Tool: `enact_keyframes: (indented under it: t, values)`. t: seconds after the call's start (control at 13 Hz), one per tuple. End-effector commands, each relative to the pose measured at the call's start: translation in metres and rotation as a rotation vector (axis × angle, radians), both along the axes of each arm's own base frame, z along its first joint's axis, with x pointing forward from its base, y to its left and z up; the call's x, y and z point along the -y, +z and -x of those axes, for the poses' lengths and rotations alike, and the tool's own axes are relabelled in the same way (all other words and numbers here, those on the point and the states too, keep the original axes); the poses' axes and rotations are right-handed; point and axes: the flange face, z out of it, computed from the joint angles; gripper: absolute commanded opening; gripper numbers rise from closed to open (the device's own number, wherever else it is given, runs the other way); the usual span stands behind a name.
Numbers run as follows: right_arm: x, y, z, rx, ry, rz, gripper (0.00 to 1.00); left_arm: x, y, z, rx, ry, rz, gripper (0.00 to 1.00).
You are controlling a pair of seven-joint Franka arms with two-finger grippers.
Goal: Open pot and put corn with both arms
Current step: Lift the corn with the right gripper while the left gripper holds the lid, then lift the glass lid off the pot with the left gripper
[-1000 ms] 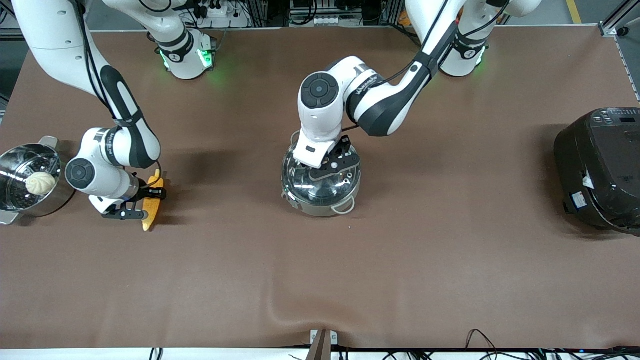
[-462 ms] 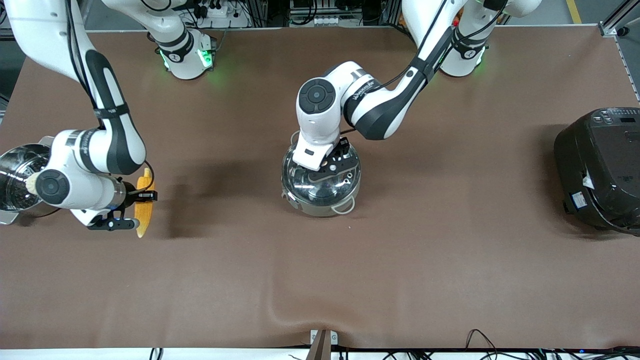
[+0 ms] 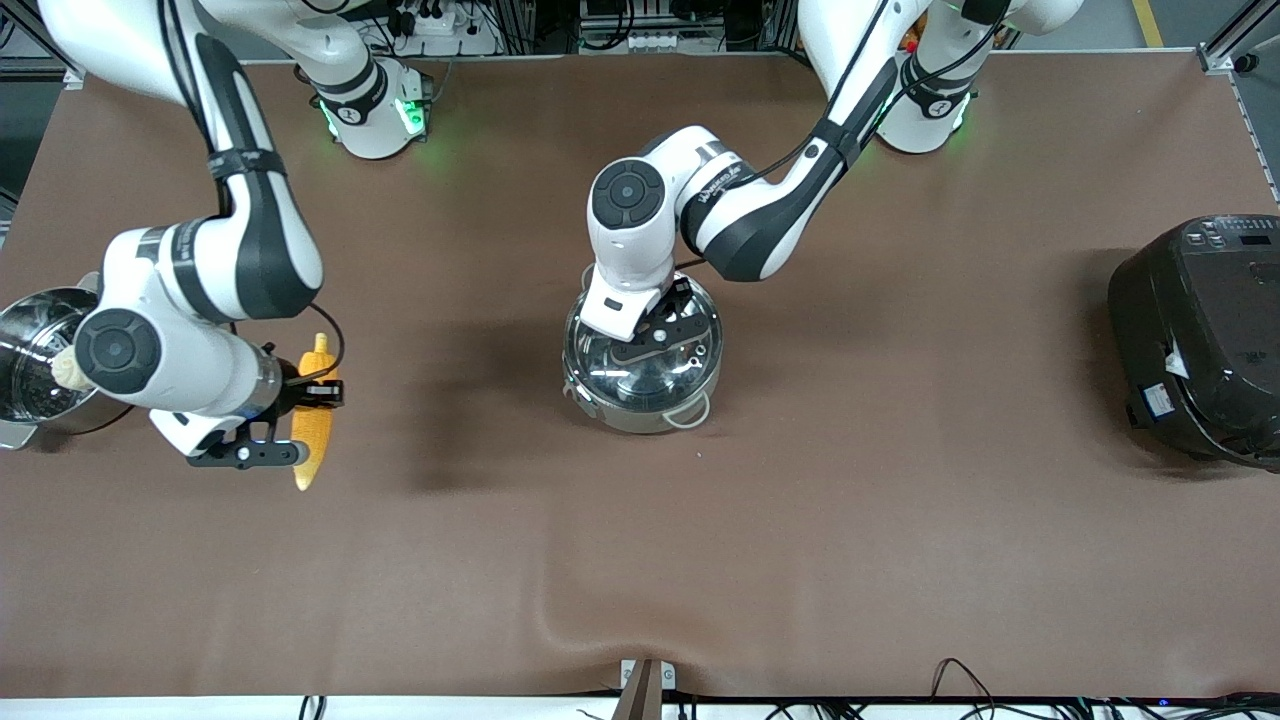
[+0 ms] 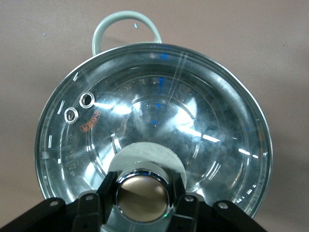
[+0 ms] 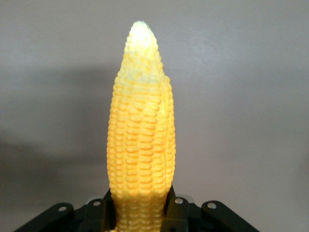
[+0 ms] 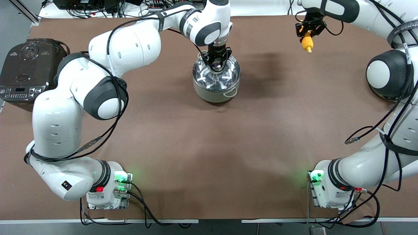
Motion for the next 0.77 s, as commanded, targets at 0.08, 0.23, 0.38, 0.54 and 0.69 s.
enact_keyframes:
  t: [0.08, 0.23, 0.38, 0.54, 0.69]
  values:
    - [-0.050, 0.023, 0.008, -0.002, -0.057, -0.050, 0.00, -0.010, 0.040, -0.006, 0.016, 0.021, 0.016, 0.00]
    - [-0.089, 0.033, 0.016, -0.014, -0.135, -0.096, 0.00, -0.032, 0.084, -0.005, 0.021, 0.036, -0.014, 0.00]
    - [-0.141, 0.039, 0.029, -0.004, -0.163, -0.097, 0.00, -0.089, 0.141, -0.021, 0.018, 0.034, -0.035, 0.00]
    - [-0.184, 0.044, 0.045, 0.003, -0.172, -0.088, 0.00, -0.160, 0.184, -0.045, -0.002, -0.017, -0.046, 0.00]
    - [-0.231, 0.069, 0.061, 0.039, -0.191, -0.103, 0.00, -0.230, 0.203, -0.068, -0.020, -0.053, -0.040, 0.00]
